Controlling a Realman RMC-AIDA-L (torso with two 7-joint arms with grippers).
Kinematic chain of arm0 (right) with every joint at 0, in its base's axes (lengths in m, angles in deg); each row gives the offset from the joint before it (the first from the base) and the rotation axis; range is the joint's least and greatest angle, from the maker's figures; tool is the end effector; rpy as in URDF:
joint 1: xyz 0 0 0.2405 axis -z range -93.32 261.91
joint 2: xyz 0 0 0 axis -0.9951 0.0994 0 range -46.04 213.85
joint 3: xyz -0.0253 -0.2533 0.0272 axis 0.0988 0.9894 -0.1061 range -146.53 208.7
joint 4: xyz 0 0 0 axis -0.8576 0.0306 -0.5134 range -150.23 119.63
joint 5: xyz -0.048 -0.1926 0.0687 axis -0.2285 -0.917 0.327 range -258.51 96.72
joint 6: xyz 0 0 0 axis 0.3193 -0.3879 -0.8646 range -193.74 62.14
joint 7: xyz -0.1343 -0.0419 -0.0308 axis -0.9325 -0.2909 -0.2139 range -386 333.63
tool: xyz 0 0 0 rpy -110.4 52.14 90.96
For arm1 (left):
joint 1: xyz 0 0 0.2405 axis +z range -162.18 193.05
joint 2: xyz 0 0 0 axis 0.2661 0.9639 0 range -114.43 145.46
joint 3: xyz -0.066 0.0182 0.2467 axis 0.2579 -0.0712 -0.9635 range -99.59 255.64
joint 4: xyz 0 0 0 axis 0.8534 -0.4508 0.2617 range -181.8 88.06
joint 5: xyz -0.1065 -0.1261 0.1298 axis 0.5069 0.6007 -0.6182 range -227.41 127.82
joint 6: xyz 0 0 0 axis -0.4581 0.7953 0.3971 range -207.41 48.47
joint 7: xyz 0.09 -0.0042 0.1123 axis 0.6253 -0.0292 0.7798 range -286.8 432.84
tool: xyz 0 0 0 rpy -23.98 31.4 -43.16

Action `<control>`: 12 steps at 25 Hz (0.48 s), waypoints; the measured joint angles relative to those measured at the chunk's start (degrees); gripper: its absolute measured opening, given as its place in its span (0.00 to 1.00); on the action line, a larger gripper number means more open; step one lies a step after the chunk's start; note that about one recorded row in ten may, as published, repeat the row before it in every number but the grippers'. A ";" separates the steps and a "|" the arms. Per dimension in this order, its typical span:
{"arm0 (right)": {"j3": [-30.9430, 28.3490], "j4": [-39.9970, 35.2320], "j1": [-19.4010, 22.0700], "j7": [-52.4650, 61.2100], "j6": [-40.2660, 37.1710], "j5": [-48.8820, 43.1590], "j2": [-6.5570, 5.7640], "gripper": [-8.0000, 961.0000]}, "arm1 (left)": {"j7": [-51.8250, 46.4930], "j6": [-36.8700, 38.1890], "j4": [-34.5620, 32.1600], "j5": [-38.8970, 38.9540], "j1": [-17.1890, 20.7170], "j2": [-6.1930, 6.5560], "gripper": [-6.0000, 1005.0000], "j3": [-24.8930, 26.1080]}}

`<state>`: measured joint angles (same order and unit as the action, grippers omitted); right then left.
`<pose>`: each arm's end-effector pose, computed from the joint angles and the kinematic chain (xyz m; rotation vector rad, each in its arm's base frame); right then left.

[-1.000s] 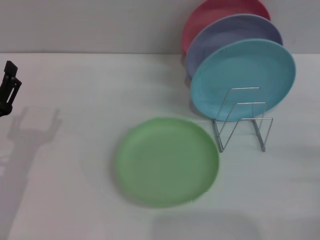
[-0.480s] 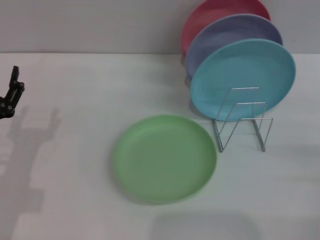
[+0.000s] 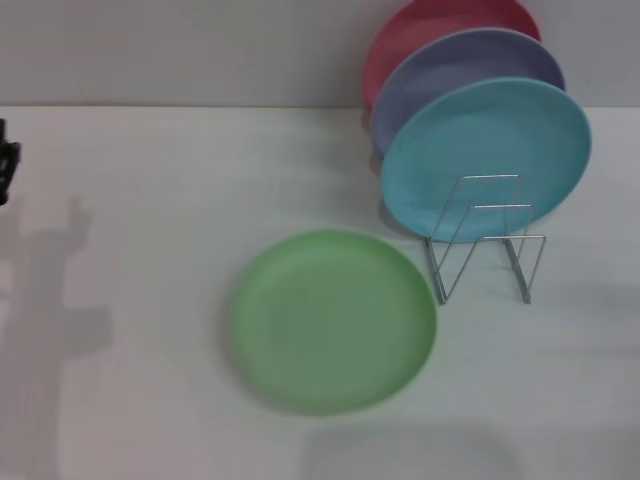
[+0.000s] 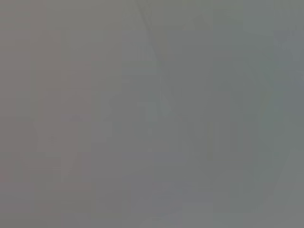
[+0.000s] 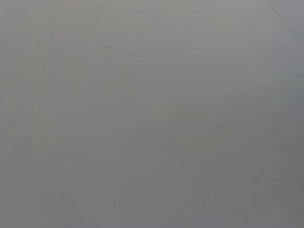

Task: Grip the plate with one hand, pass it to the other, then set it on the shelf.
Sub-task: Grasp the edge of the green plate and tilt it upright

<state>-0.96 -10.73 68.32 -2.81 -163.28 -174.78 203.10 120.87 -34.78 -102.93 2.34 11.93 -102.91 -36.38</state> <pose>0.3629 0.2432 0.0706 -1.0234 0.4627 1.0288 -0.2910 0.3189 0.0173 -1.4173 -0.3151 -0.2740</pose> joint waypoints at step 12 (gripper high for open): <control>-0.16 0.00 -0.94 0.00 0.01 -0.06 -0.02 0.61 | -0.58 -58.44 -28.30 5.38 4.28 0.20 0.83 18.04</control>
<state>-1.12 -10.73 67.38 -2.81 -163.28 -174.84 203.08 120.29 -93.21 -131.24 7.72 16.21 -102.72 -18.34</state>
